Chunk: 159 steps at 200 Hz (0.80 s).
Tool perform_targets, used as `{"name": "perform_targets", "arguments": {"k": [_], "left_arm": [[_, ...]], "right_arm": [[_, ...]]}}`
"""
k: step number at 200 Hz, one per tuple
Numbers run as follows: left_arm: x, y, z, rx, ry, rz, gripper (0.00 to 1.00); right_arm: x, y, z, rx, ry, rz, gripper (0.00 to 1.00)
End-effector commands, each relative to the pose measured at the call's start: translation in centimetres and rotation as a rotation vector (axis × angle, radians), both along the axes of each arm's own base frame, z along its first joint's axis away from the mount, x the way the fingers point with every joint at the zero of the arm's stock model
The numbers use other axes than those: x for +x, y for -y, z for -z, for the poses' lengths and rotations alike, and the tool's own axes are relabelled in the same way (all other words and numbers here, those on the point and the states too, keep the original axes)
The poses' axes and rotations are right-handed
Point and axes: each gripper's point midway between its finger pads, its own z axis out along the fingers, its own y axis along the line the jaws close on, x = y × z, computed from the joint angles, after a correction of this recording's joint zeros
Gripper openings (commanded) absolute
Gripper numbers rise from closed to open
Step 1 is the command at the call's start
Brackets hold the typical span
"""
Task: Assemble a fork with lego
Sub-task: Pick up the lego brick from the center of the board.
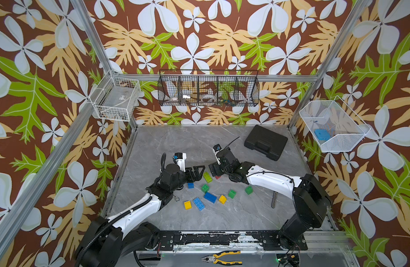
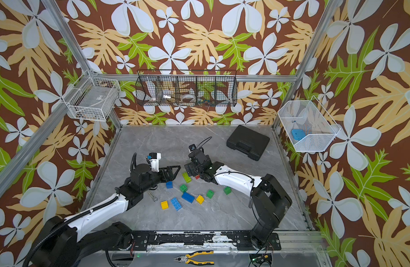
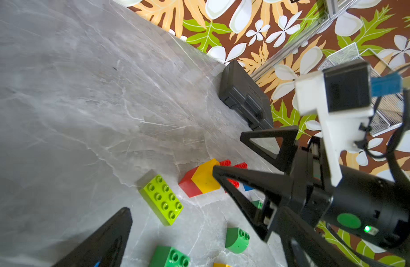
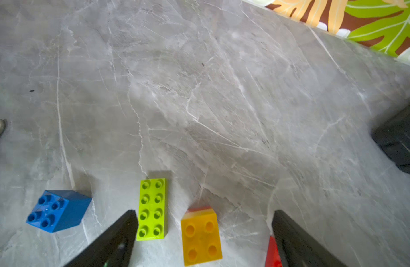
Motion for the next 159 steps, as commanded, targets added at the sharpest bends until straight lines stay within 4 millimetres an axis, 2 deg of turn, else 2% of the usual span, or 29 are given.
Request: {"name": "perform_targets", "arguments": {"k": [1, 18, 33, 74, 95, 120, 159], "left_arm": [[-0.3, -1.0, -0.7, -0.017, 0.03, -0.044, 1.0], [-0.3, -1.9, 0.0, 0.03, 0.01, -0.079, 1.0], [-0.2, -3.3, 1.0, 0.081, -0.033, -0.139, 1.0], [-0.3, -5.0, 0.7, -0.174, -0.018, -0.086, 1.0], [0.0, -5.3, 1.4, -0.164, -0.035, -0.085, 1.0], [0.0, -4.7, 1.7, -0.173, -0.042, -0.05, 0.97], [0.0, -4.4, 2.7, -0.145, -0.055, -0.03, 0.96]], "right_arm": [[-0.2, -1.3, -0.7, -0.04, -0.004, -0.032, 0.78], [-0.8, -3.3, -1.0, -0.057, -0.027, -0.069, 0.68], [-1.0, -4.4, 0.2, -0.094, -0.097, -0.067, 0.6], [-1.6, -6.2, 2.8, -0.117, -0.277, -0.05, 0.56], [-1.9, -6.2, 4.1, -0.154, -0.347, -0.033, 0.56], [-2.5, -5.7, 5.9, -0.232, -0.406, -0.017, 0.56], [-3.2, -4.8, 7.4, -0.286, -0.45, 0.006, 0.55]]}}
